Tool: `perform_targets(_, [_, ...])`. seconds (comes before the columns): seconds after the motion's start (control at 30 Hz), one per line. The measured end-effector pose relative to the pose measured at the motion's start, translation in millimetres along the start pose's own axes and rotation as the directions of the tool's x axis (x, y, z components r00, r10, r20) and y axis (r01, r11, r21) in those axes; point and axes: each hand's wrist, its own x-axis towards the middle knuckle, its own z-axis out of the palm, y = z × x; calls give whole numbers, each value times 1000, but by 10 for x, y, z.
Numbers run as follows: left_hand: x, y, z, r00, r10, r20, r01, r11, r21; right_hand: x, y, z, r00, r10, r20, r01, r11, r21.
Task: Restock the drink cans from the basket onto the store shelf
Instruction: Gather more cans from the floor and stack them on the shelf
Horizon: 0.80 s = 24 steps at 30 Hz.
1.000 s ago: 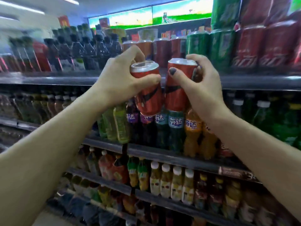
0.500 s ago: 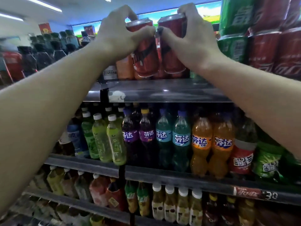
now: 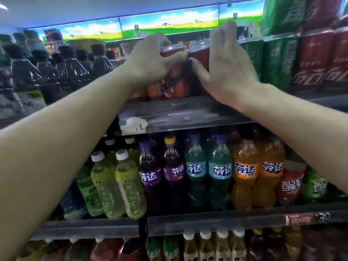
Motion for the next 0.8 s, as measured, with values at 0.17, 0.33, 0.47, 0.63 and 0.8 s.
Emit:
perform_targets(0.17, [-15,52,93,1000,9,-9,-9,1000,-28,40,67,-38,994,-92,-52,72,949,-307])
perform_targets(0.33, [-169,86,138,998,37,-49,-39,998,-49,-44,136,-81,991,-132,9,128,935,-330])
perform_targets(0.47, [-334,81,156,1000,9,-10,-9,999,-39,-188,113,-112,982,-150,-115,133,981,-143])
perform_targets(0.63, [-452,89,177,996,-55,63,53,998,36,-326,80,-131,994,-95,-46,99,992,78])
perform_targets(0.8, [-452,111,180,995,-60,76,60,998,5,-284,91,-162,996,-10,89,-6,984,180])
